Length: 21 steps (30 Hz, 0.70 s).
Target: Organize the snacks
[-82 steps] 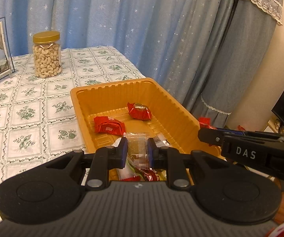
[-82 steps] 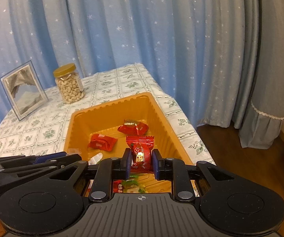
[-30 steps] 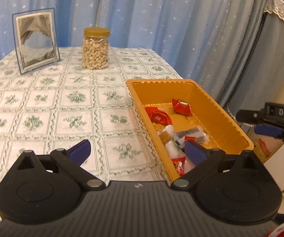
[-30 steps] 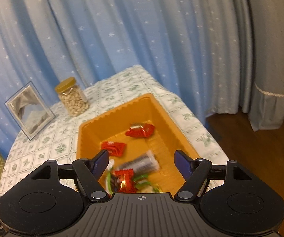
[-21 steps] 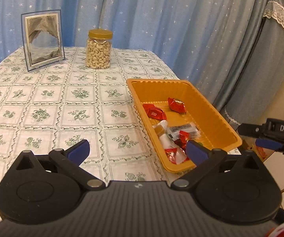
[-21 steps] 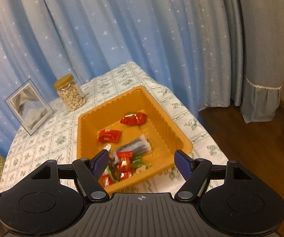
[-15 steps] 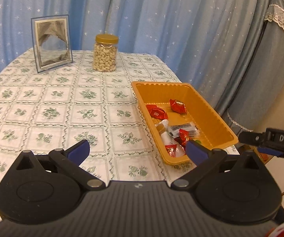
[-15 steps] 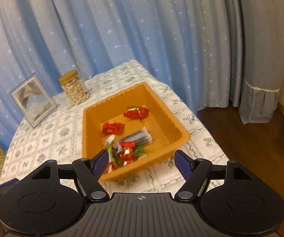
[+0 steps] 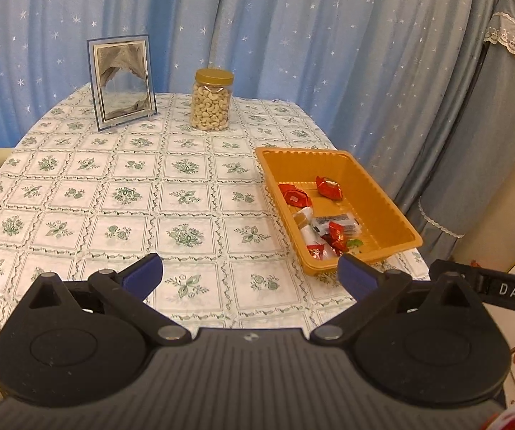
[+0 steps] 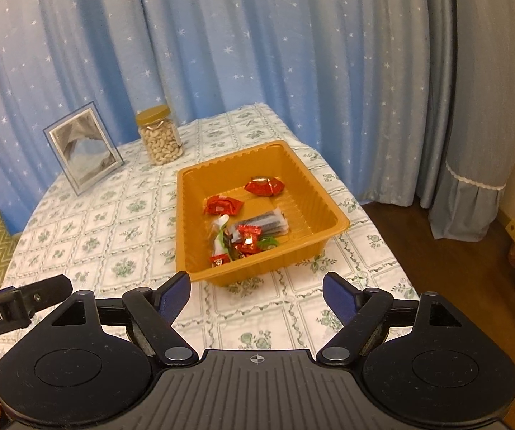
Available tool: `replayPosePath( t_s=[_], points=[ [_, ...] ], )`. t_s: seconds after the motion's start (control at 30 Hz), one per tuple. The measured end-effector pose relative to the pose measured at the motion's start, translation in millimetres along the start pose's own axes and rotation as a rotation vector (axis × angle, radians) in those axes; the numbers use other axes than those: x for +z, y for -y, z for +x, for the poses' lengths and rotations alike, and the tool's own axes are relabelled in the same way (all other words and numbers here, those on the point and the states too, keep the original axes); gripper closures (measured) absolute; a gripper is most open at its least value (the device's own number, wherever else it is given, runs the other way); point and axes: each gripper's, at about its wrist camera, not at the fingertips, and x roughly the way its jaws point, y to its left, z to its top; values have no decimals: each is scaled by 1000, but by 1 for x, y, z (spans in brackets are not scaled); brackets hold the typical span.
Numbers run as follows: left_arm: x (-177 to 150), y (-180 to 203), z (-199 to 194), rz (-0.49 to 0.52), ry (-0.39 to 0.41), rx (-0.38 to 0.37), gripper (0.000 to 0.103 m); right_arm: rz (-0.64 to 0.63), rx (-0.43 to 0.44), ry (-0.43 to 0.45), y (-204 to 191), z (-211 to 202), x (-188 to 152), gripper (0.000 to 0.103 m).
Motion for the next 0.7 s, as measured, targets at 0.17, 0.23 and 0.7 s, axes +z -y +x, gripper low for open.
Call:
replayPosePath(
  t_s=[0.17,0.23,0.7],
  points=[
    [-4,2,-16,13,-5,-8,0,-20,-21,2,-4,-19,-5,22],
    [-6,5,-23,20,-1,-4,0,-30,-28,7,-7,-27,-9,21],
    [-27,20,-65,96,20,30,0,-107,-60,32,-20,-73,-29,21]
  ],
)
